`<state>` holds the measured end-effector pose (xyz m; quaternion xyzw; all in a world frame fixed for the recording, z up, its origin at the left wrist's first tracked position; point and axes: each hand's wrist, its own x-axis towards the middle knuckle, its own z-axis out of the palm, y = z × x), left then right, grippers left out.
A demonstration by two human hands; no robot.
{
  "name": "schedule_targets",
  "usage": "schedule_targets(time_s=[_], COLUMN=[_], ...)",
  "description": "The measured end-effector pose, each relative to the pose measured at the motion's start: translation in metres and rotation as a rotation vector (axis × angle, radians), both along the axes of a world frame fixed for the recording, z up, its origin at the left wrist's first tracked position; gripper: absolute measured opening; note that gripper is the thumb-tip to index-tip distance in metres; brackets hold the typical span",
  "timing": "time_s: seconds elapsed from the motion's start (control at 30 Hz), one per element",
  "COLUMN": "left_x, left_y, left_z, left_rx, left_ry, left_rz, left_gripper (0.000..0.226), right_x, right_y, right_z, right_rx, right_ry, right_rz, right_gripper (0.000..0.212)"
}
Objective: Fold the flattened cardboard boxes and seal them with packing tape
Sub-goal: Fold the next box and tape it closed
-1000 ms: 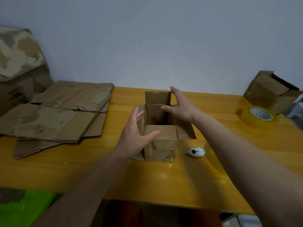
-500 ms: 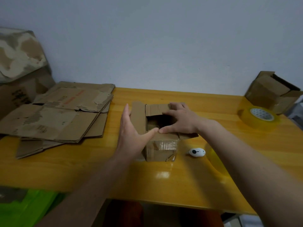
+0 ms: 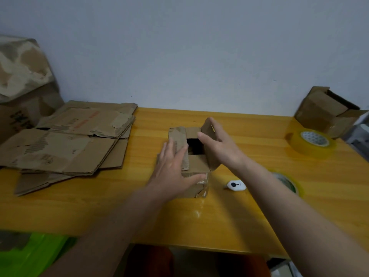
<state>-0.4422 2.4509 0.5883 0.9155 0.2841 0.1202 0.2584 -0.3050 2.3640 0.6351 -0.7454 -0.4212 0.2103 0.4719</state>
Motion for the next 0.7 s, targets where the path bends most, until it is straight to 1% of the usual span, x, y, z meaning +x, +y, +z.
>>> schedule_targets(time_s=[0.03, 0.1, 0.13, 0.17, 0.23, 0.27, 0.33, 0.43, 0.47, 0.57, 0.6, 0.63, 0.7], left_x=[0.000, 0.002, 0.003, 0.004, 0.005, 0.004, 0.000, -0.009, -0.014, -0.019, -0.018, -0.016, -0.010], left_y=[-0.001, -0.003, -0.004, -0.005, -0.008, -0.009, -0.010, -0.013, -0.012, 0.004, 0.013, 0.022, 0.032], left_z=[0.000, -0.001, -0.001, -0.001, -0.001, -0.001, -0.001, 0.002, 0.006, 0.020, 0.023, 0.025, 0.023], left_rx=[-0.017, -0.049, -0.051, -0.044, -0.013, 0.014, 0.072, 0.112, 0.154, 0.501, 0.569, 0.598, 0.572], left_ry=[0.011, 0.025, 0.028, 0.027, 0.033, 0.041, 0.043, 0.034, 0.060, 0.172, 0.208, 0.256, 0.353], left_rz=[0.019, 0.051, 0.060, 0.065, 0.067, 0.067, 0.053, -0.009, -0.031, -0.128, -0.183, -0.241, -0.325], left_gripper=[0.100, 0.100, 0.100, 0.099, 0.097, 0.097, 0.097, 0.103, 0.105, 0.108, 0.110, 0.110, 0.104], right_x=[-0.003, -0.010, -0.014, -0.016, -0.015, -0.013, -0.010, -0.002, 0.001, 0.011, 0.015, 0.018, 0.020], right_y=[-0.003, -0.006, -0.005, -0.003, 0.002, 0.004, 0.005, 0.000, -0.003, -0.016, -0.019, -0.021, -0.023], right_z=[0.002, 0.004, 0.001, -0.004, -0.018, -0.023, -0.027, -0.026, -0.023, -0.016, -0.014, -0.012, -0.011], right_rx=[0.013, -0.026, -0.079, -0.146, -0.257, -0.267, -0.223, -0.152, -0.133, -0.153, -0.175, -0.199, -0.211], right_ry=[0.042, 0.066, 0.030, -0.051, -0.220, -0.238, -0.171, -0.088, -0.036, 0.058, 0.070, 0.082, 0.129], right_rz=[0.022, 0.113, 0.159, 0.176, 0.106, 0.059, 0.015, 0.056, 0.087, 0.220, 0.266, 0.303, 0.316], right_gripper=[0.068, 0.052, 0.048, 0.048, 0.047, 0.045, 0.041, 0.037, 0.036, 0.035, 0.035, 0.036, 0.043])
